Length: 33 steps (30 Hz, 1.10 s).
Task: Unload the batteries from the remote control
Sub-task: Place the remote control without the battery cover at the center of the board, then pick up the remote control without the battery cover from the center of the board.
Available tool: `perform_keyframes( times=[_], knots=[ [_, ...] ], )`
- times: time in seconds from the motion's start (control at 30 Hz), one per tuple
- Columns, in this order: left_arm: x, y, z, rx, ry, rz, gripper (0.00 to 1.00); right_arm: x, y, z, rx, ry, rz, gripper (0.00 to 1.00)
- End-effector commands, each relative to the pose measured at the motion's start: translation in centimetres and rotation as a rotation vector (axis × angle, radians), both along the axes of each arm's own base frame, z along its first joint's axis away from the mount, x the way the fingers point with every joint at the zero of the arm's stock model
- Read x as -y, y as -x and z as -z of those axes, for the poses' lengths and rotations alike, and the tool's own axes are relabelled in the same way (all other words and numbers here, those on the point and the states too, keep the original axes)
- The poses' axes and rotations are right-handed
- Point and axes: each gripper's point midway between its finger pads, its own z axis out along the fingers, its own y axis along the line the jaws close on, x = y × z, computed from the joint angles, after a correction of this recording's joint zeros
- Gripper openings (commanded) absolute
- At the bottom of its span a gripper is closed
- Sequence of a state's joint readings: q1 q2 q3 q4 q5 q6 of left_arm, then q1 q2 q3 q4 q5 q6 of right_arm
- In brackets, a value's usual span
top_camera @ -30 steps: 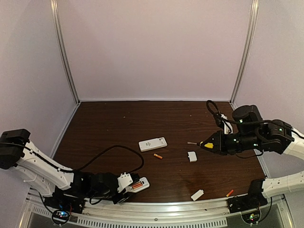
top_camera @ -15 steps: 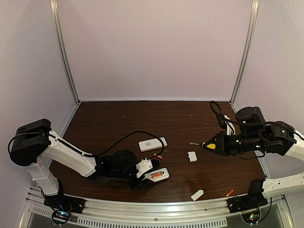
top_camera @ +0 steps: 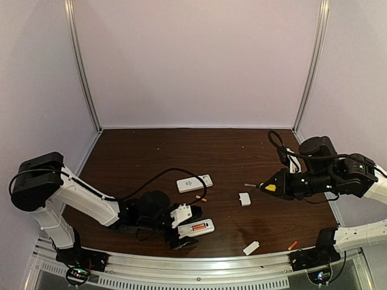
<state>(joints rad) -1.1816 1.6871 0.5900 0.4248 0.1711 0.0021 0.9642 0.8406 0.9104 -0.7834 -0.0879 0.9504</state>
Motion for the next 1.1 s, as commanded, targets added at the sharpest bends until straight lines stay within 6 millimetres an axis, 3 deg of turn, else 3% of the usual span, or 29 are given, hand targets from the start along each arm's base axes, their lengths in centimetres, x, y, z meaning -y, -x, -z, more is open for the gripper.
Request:
perform_keyframes(
  times=[0.0,0.13,0.37,0.67,0.9,1.07],
  knots=[
    [-0.4,-2.1,-4.6,0.101,0.182,-0.124,0.97,0.3,-0.4,-0.6,0.002,0.016,0.026,0.00],
    [-2.3,-3.5,-6.9,0.187,0.262,-0.212,0.97,0.1,-0.6,-0.9,-0.002,0.023,0.027,0.00],
    [-2.5,-1.0,-7.4,0.125,0.285,-0.037,0.97,-0.4,-1.1,-1.2,-0.003,0.020,0.036,0.00],
    [-2.3,0.5,-5.1,0.052,0.274,0.074,0.98,-1.2,-1.5,-1.0,-0.024,0.008,0.045,0.00],
    [-1.3,-0.5,-3.5,0.083,0.264,0.065,0.97,-2.1,-1.6,-1.0,-0.046,0.008,0.035,0.00],
    [-1.1,-0.2,-1.9,0.071,0.250,0.085,0.97,-2.2,-1.7,-0.9,-0.053,0.010,0.040,0.00]
  ],
)
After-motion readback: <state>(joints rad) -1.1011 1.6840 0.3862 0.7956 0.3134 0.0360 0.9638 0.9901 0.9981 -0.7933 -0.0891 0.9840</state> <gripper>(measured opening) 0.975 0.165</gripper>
